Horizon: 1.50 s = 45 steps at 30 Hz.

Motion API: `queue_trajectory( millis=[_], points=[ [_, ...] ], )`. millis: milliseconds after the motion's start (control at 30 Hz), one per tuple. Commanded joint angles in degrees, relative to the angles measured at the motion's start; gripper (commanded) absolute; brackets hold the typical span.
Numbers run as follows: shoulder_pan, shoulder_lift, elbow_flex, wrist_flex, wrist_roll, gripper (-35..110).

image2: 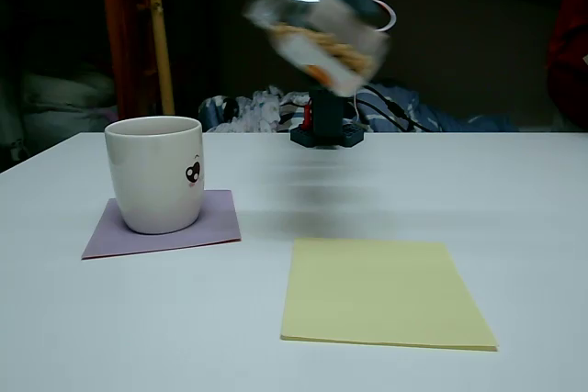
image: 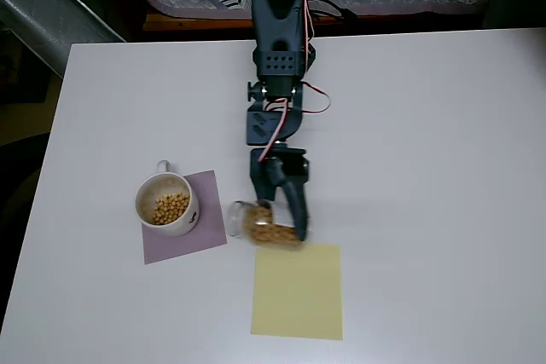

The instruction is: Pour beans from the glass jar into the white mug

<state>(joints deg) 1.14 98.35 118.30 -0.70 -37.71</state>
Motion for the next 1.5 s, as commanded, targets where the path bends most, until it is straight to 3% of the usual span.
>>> queue_trajectory(
  millis=[0,267,533,900,1267,1467],
  points=[
    [-2.3,-1.2,1.2,-4.7,-5.5,0],
    [-5.6,-17.2,1.1,-17.8,-23.2,0],
    [-5.6,-34.5,-7.4,-29.1,-34.4,0],
    [-4.6,-49.9,-21.4,-35.9,-39.6,0],
    [-5.1,-58.8,-23.0,-47.6,-46.1,0],
    [-4.4,-56.4,-21.1,-48.4,-43.9,21]
  ],
)
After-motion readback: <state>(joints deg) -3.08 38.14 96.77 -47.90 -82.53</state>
